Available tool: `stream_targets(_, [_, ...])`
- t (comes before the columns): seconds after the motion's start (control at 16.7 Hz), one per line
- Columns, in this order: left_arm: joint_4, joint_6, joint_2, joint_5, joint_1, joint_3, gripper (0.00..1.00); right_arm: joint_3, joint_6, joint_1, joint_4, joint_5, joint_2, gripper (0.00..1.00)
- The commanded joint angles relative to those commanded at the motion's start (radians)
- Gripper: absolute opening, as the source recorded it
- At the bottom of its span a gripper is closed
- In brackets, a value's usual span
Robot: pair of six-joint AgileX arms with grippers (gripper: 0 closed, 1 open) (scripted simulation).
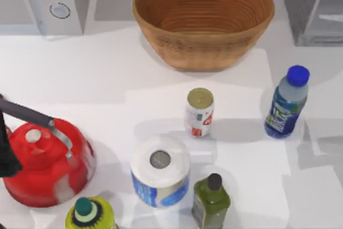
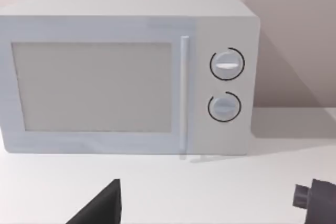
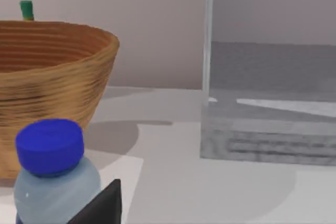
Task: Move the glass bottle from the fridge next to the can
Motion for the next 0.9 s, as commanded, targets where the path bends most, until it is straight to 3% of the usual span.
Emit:
stream_targets(0.42, [0.0,0.0,0.0,0.0,0.0,0.0,1.0,-0.002,-0.013,-0.147,-0.374,-0.058,-0.426,1.0])
stream_targets(0.9, [0.0,0.0,0.0,0.0,0.0,0.0,1.0,0.003,-0.016,-0.158,-0.409,-0.06,-0.461,1.0])
